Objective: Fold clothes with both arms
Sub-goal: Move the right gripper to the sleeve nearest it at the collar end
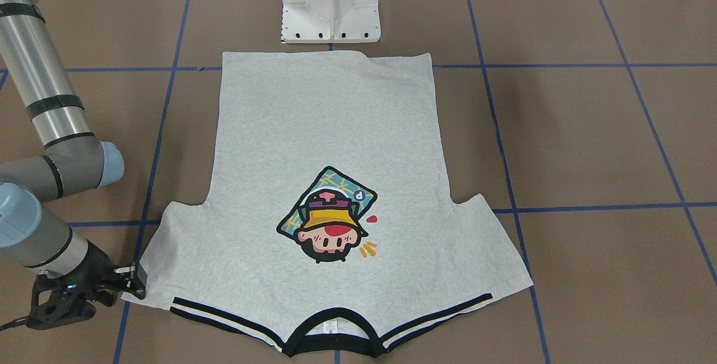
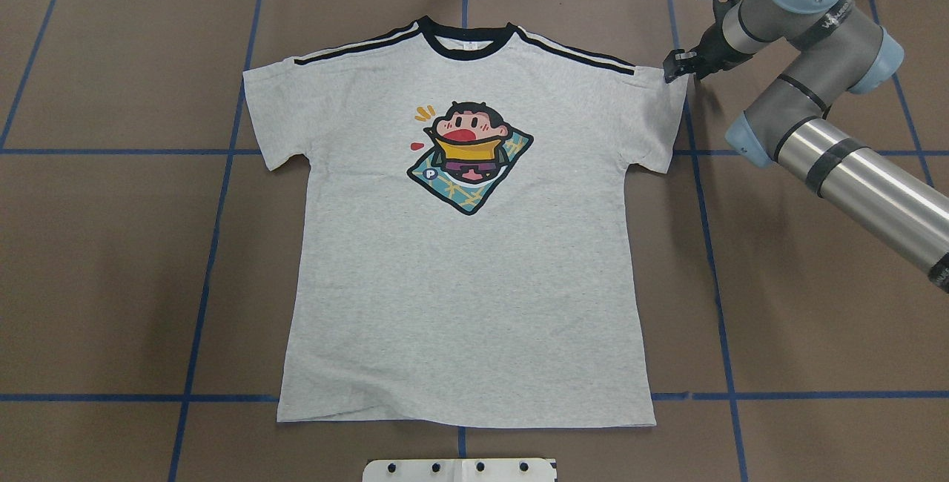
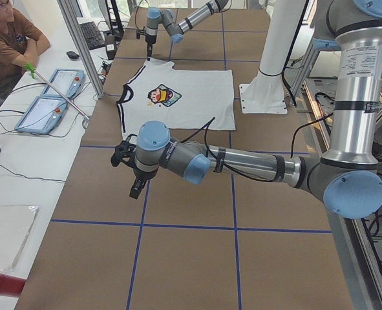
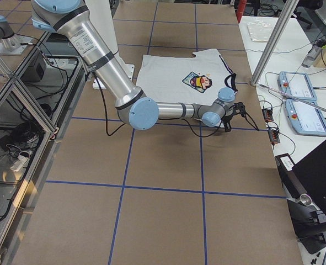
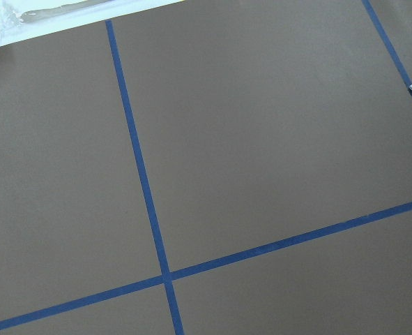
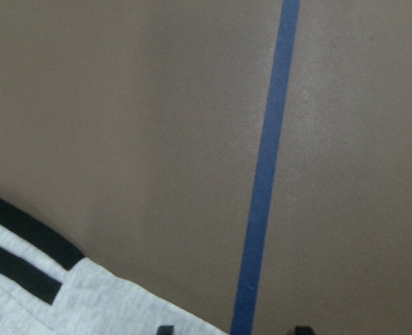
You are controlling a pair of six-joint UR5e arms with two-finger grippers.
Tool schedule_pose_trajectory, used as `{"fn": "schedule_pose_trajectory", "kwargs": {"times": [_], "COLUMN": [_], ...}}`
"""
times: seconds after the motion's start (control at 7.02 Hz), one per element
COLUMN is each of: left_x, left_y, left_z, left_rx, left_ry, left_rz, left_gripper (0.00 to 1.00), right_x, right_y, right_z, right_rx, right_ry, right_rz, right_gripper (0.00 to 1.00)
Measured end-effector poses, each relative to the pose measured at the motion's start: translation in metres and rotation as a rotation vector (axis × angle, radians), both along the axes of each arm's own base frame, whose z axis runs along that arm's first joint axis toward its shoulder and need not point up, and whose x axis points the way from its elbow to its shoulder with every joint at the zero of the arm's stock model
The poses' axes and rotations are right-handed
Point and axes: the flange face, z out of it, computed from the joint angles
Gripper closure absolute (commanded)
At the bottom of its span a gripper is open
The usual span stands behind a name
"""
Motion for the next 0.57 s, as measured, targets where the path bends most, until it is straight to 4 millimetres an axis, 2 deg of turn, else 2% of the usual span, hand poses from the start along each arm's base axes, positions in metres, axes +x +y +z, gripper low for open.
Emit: {"fn": "schedule_pose_trajectory", "kwargs": {"times": [0.57], "left_x": [0.0001], "left_y": [-0.0024], "left_z": [0.0012], "left_rx": [-0.003], "left_ry": [0.0], "left_rz": [0.0], "left_gripper": [0.0], "right_x": [-0.0023], "right_y": [-0.001], "right_z": [-0.0057], "right_rx": [0.007], "right_ry": [-0.002], "right_rz": [-0.002], "right_gripper": [0.45]}}
